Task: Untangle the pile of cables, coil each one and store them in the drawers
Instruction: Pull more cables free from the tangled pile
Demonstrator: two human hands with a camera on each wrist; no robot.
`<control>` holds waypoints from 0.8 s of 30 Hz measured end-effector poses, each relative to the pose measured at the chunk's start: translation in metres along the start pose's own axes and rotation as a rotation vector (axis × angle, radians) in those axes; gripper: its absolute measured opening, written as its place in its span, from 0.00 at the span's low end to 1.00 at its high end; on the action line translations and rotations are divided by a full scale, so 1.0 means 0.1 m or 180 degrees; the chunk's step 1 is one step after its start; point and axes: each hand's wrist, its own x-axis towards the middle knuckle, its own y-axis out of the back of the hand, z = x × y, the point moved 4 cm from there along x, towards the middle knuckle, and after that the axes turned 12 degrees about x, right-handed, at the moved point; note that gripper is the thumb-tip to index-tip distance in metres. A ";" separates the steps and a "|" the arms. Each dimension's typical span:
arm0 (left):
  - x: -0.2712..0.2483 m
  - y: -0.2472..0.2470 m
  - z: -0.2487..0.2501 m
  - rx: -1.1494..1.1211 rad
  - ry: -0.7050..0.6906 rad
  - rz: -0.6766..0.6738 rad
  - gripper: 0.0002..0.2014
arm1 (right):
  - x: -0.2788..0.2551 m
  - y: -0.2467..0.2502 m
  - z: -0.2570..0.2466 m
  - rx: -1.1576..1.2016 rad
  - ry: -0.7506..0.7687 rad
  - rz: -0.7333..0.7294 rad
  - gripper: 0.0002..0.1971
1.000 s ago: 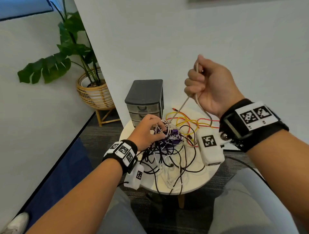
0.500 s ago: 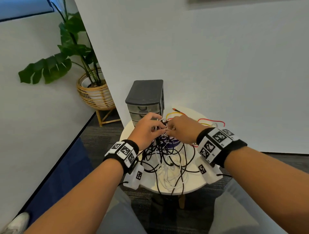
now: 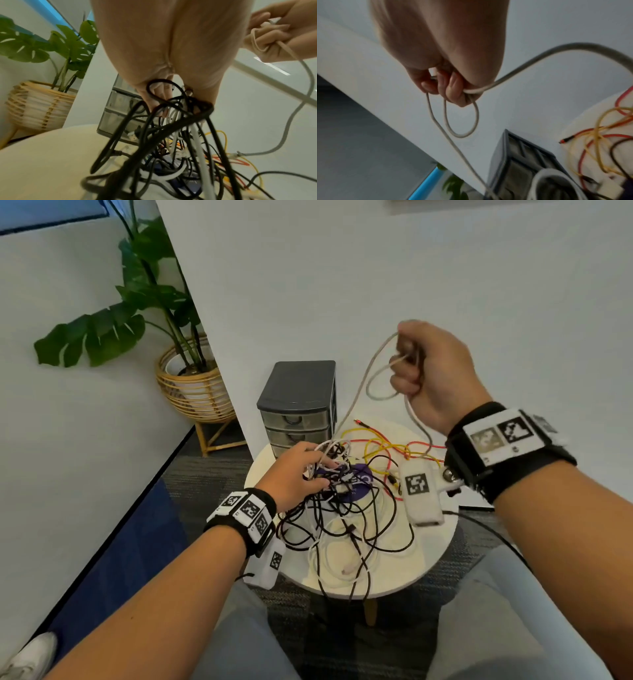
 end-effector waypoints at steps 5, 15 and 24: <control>0.01 0.02 0.02 -0.0118 0.0004 0.0051 0.11 | 0.04 0.13 -0.11 0.0070 0.0073 0.0208 0.11; 0.01 0.06 0.19 0.0061 -0.0003 0.0044 0.19 | -0.25 0.29 0.85 -0.3749 -0.0922 -0.1296 0.17; 0.00 0.12 0.30 0.0192 -0.0099 -0.0034 0.18 | -0.21 0.16 0.97 -0.3754 -0.0408 -0.1227 0.18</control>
